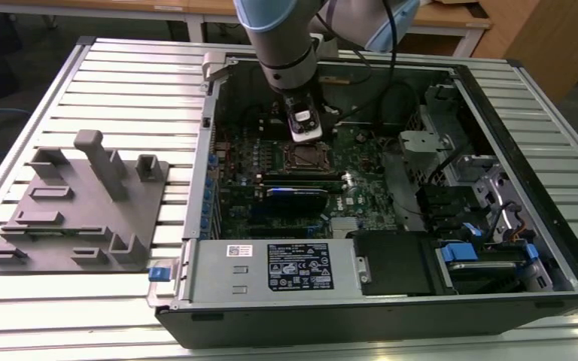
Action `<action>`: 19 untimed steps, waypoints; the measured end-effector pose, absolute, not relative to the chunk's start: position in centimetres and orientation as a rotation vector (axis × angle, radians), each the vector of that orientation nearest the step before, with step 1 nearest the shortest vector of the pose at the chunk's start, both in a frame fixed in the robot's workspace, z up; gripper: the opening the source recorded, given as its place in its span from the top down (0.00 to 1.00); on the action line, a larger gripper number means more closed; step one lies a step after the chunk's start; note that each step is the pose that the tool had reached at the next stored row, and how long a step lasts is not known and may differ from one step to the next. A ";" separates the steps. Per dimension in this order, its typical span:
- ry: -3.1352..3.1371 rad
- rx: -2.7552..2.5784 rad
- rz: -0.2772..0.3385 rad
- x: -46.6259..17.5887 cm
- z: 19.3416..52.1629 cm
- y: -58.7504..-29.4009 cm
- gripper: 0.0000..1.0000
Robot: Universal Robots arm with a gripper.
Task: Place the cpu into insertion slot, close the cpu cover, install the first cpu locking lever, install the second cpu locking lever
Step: 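Install the first cpu locking lever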
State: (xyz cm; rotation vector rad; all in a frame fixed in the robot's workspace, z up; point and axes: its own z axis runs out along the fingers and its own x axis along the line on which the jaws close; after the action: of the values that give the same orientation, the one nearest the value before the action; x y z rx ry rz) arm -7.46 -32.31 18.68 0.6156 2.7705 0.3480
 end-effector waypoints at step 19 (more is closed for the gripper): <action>2.764 0.622 0.382 -7.5 18.5 -32.8 0.90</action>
State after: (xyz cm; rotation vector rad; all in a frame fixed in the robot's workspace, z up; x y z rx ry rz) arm -7.46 -32.83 18.54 0.6218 2.7641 0.3815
